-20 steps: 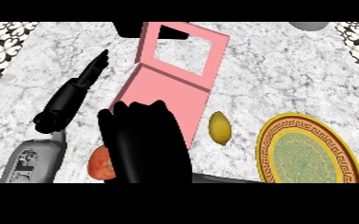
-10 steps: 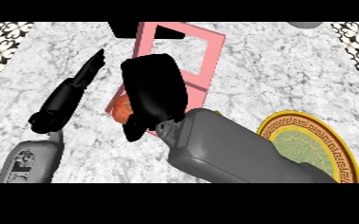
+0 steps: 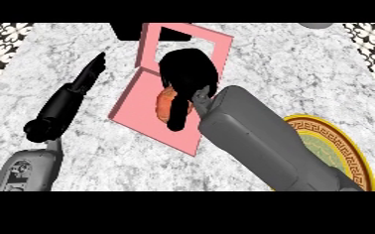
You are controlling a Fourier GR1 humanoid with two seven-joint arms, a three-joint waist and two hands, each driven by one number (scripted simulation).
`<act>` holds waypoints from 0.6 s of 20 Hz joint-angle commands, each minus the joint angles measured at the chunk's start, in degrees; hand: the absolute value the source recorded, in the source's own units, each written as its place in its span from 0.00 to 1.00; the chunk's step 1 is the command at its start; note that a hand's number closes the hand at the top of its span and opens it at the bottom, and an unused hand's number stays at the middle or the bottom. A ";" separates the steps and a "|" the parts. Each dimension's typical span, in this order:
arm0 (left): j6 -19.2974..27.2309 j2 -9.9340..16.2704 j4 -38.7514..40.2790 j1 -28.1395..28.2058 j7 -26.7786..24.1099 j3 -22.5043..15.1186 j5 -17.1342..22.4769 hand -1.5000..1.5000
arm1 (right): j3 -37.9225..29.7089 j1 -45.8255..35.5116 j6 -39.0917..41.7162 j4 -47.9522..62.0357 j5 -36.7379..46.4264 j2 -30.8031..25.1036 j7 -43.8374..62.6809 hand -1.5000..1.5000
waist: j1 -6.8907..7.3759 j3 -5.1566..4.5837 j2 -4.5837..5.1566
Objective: Pick the squash from the plate and place it in the cardboard box
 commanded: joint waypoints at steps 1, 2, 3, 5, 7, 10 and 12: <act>0.11 -0.09 1.29 1.38 -2.78 0.47 -0.47 0.50 | -1.29 2.05 5.72 1.72 -3.28 -1.42 -7.25 0.00 | -0.14 0.00 0.04; -0.26 -0.18 -3.27 -0.10 3.89 -0.17 0.09 0.50 | -1.32 3.08 4.18 2.66 -2.49 -0.90 -9.63 0.00 | 0.08 0.04 -0.04; 0.35 -0.67 2.02 0.12 -1.50 0.08 -1.03 0.50 | -2.54 3.04 4.24 0.89 -2.74 -0.95 -11.22 0.00 | -0.30 0.01 0.03; -1.54 1.34 -1.87 1.60 0.04 1.57 0.79 0.50 | -3.68 5.50 3.76 -2.58 -4.12 -1.70 -14.20 0.00 | -0.28 0.03 -0.12; -0.92 0.48 -0.48 -0.35 0.24 1.22 0.61 0.50 | -6.07 4.33 -3.32 -2.24 -4.47 2.86 -16.18 0.00 | -0.18 0.05 -0.01; -0.12 -0.21 0.43 0.05 -0.06 0.63 -0.21 0.50 | -15.98 5.13 -13.47 -7.18 -13.27 4.22 -18.39 0.00 | -0.25 0.21 0.26; 0.72 -1.79 -0.74 1.26 -0.22 -0.73 -0.76 0.50 | -20.02 7.89 -17.90 -7.67 -19.71 4.27 -18.96 0.00 | 0.40 0.21 0.19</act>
